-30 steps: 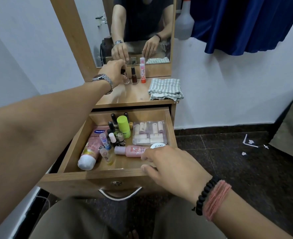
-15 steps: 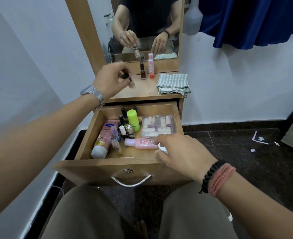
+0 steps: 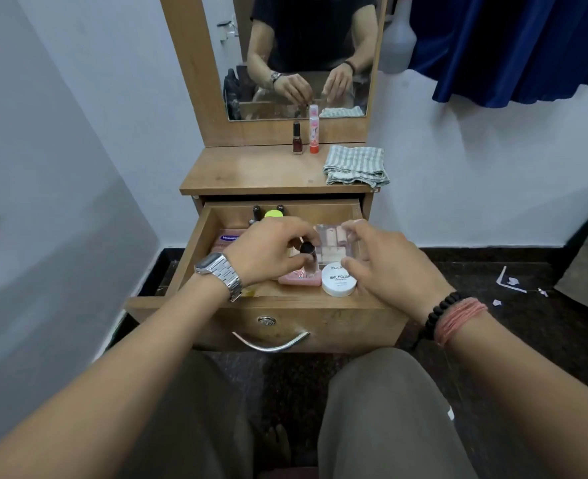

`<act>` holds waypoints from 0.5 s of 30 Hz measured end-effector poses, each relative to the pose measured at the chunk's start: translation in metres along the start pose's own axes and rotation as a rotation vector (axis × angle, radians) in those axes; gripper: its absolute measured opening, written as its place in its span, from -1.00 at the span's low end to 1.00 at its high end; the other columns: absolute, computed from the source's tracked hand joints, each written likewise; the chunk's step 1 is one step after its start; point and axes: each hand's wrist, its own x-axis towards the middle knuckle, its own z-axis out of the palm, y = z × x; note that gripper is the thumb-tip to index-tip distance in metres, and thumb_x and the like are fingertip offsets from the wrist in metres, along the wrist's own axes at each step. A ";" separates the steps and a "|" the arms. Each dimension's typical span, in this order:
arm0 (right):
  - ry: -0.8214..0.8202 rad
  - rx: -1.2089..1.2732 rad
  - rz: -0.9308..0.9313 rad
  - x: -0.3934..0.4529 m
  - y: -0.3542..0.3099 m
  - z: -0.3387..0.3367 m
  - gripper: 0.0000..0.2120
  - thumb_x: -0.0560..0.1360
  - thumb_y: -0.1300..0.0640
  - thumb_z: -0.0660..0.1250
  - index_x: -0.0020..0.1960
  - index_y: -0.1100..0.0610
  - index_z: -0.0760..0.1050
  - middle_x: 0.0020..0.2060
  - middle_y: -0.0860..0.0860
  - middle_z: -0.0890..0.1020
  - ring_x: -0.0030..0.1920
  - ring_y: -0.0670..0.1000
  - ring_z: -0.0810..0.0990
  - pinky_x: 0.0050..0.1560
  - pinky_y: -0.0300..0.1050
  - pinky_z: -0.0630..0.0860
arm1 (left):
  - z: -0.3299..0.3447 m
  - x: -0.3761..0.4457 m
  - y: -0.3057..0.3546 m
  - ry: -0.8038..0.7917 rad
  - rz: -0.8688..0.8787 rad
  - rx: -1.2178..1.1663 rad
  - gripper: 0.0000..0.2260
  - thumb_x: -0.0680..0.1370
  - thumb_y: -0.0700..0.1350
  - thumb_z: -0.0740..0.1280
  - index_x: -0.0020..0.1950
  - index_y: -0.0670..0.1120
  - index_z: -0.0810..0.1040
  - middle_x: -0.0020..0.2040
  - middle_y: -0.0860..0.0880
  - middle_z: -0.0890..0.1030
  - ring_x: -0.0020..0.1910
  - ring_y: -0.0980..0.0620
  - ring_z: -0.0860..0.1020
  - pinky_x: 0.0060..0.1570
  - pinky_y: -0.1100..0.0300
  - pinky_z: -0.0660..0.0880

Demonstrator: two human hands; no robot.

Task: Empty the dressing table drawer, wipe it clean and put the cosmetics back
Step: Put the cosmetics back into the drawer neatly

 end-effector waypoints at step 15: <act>-0.014 -0.009 -0.021 0.003 0.001 0.005 -0.57 0.54 0.05 0.25 0.40 0.02 0.32 0.23 -0.02 0.56 0.11 0.08 0.57 0.02 0.00 0.52 | 0.035 0.008 0.000 -0.251 -0.045 -0.012 -0.76 0.42 -0.15 0.43 0.05 0.01 0.50 -0.04 0.13 0.59 -0.13 0.12 0.54 -0.09 0.10 0.51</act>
